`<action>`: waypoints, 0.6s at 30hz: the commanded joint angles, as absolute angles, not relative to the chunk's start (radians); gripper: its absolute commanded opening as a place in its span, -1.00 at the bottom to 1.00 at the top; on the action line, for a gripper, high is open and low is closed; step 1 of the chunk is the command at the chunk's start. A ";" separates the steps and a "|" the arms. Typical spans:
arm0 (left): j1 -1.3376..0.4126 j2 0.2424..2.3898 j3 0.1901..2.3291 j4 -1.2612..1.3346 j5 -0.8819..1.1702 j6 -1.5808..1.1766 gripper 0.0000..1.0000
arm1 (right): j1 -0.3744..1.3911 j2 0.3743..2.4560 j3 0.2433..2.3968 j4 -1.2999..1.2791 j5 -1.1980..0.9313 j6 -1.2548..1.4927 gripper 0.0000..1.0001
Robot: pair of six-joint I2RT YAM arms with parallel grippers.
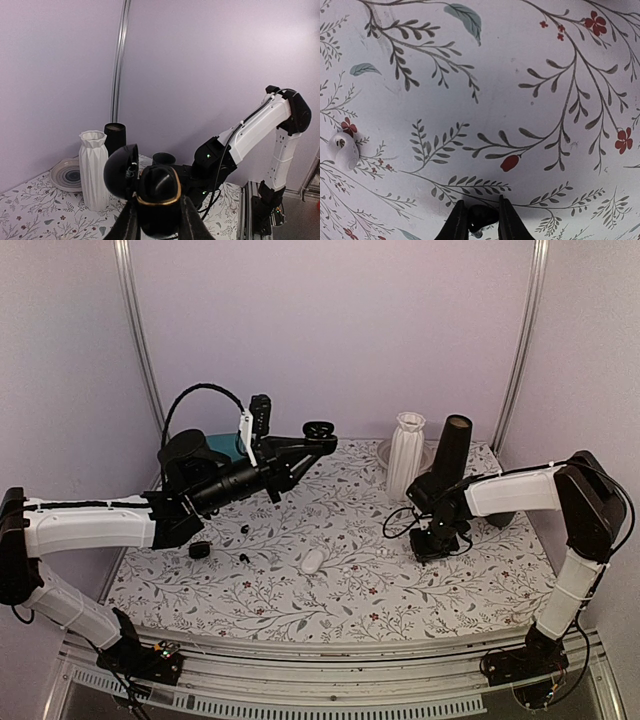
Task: Insert the wireless bluetooth earbuds into the charging case
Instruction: Pick up the right earbud from the center of the board.
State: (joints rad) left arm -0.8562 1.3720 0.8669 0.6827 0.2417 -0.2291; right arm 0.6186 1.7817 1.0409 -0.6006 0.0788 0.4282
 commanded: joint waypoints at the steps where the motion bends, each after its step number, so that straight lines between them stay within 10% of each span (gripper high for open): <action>1: -0.845 1.353 0.856 0.697 0.241 -0.232 -1.00 | 0.619 1.798 1.011 -0.602 0.035 0.436 -0.68; 18: -0.833 1.355 0.852 0.696 0.240 -0.229 -1.00 | 0.618 1.691 1.026 -0.562 0.067 0.440 -0.79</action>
State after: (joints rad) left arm -0.8532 1.3720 0.8665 0.6827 0.2417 -0.2291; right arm 0.6186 1.7618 1.0321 -0.5915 0.0692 0.4305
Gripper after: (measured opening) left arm 0.217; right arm 0.156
